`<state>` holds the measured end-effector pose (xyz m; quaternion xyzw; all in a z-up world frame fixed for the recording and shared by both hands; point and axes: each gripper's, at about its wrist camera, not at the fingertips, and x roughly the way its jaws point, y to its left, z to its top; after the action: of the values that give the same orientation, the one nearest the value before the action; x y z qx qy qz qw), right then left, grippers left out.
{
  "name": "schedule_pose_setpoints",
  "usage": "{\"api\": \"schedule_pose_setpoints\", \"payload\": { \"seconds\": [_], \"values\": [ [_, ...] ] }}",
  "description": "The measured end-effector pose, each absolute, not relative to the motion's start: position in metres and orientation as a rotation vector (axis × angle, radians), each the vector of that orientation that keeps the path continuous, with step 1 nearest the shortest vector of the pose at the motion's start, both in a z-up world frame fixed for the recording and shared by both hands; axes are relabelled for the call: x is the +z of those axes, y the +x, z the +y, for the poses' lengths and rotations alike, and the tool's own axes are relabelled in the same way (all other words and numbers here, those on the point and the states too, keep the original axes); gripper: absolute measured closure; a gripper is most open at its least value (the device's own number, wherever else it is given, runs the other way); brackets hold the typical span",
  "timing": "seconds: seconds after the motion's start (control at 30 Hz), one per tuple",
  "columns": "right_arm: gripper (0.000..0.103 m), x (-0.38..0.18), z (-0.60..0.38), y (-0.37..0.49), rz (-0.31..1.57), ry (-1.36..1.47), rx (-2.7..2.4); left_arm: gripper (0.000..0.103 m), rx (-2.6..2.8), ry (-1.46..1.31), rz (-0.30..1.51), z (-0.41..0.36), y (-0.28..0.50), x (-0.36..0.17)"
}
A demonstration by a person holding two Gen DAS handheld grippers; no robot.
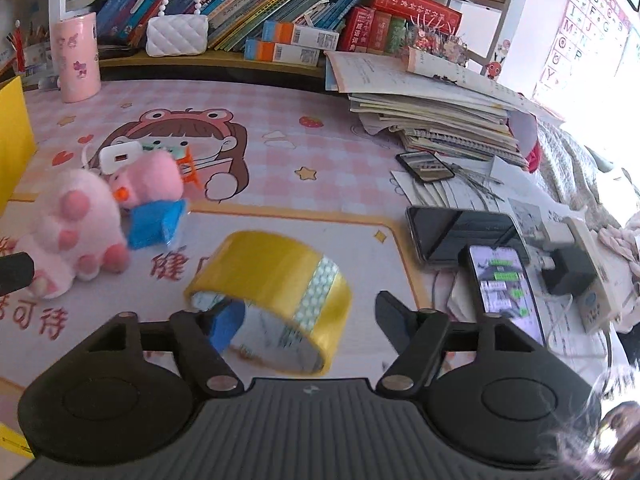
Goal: Organize objects
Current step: 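Grasp the yellow tape roll with the right gripper while the left grasps the pink pig plush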
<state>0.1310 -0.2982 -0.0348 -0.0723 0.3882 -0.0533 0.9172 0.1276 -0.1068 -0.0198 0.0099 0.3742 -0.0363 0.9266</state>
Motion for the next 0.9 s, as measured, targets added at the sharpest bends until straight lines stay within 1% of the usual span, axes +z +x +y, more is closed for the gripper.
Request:
{"api": "schedule_pose_setpoints", "payload": {
  "seconds": [0.07, 0.1, 0.17, 0.23, 0.27, 0.4, 0.6, 0.77, 0.83, 0.87, 0.9],
  "values": [
    [0.049, -0.036, -0.303, 0.139, 0.804, -0.145, -0.099, 0.014, -0.066, 0.019, 0.774, -0.11, 0.135, -0.022],
    [0.06, -0.037, -0.306, 0.143, 0.809, -0.137, -0.089, 0.014, -0.064, 0.021, 0.776, -0.112, 0.138, -0.023],
    [0.071, -0.038, -0.311, 0.149, 0.815, -0.121, -0.07, 0.014, -0.058, 0.028, 0.782, -0.116, 0.146, -0.024],
    [0.088, -0.037, -0.317, 0.155, 0.819, -0.093, -0.043, 0.014, -0.056, 0.021, 0.791, -0.12, 0.153, -0.026],
    [0.092, -0.036, -0.321, 0.156, 0.819, -0.068, -0.025, 0.014, -0.054, 0.019, 0.796, -0.121, 0.156, -0.027],
    [0.097, -0.029, -0.324, 0.157, 0.77, -0.062, 0.022, 0.014, -0.043, 0.045, 0.805, -0.129, 0.17, -0.032],
    [0.096, -0.021, -0.327, 0.155, 0.719, -0.062, 0.09, 0.014, -0.047, 0.097, 0.849, -0.141, 0.191, -0.051],
    [0.096, -0.022, -0.333, 0.157, 0.731, -0.05, 0.096, 0.013, -0.038, 0.087, 0.848, -0.143, 0.197, -0.06],
    [0.095, -0.022, -0.335, 0.158, 0.742, -0.047, 0.092, 0.015, -0.046, 0.078, 0.852, -0.143, 0.198, -0.061],
    [0.095, -0.022, -0.335, 0.158, 0.743, -0.046, 0.091, 0.017, -0.055, 0.072, 0.857, -0.142, 0.199, -0.062],
    [0.095, -0.023, -0.335, 0.157, 0.744, -0.045, 0.092, 0.023, -0.068, 0.057, 0.863, -0.141, 0.2, -0.062]
  ]
}}
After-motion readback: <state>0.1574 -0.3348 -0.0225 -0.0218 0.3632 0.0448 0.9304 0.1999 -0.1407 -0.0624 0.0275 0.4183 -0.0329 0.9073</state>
